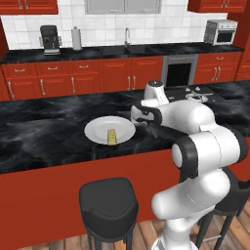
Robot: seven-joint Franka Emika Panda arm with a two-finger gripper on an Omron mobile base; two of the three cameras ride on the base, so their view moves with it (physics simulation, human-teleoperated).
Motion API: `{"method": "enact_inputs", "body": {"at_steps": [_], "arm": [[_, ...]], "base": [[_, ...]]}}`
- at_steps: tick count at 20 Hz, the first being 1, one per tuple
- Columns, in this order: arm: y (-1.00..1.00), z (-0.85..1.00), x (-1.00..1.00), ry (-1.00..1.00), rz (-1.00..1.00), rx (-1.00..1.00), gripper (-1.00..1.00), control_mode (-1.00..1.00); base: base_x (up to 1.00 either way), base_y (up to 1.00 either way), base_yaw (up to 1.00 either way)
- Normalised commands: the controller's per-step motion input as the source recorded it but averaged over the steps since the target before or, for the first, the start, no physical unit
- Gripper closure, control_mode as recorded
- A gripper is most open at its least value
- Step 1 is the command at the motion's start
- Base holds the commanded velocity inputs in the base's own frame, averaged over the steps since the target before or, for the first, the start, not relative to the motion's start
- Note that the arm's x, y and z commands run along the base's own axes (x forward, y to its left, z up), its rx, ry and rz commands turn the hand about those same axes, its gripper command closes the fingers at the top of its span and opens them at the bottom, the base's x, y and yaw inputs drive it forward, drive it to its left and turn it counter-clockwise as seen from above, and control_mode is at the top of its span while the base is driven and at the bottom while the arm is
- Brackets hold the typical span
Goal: Retrieve the butter from the fridge and place it on a plate on the dining table. Then retrieve the butter knife by the fridge and place it near the plate.
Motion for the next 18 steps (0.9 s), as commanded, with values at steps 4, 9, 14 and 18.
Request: {"method": "enact_inputs", "body": {"at_steps": [4, 9, 14, 18], "arm": [[0.00, -0.09, 0.00, -0.02, 0.00, 0.00, 1.00, -1.00], [0.07, -0.02, 0.00, -0.07, 0.00, 0.00, 1.00, -1.00], [0.11, -0.14, 0.02, -0.02, 0.00, 0.00, 1.00, -1.00], [0.03, -0.22, 0.01, 0.00, 0.00, 0.00, 1.00, -1.00]], "base": [[0.00, 0.00, 0.00], [0.00, 0.00, 0.00], [0.00, 0.00, 0.00], [0.00, 0.00, 0.00]]}}
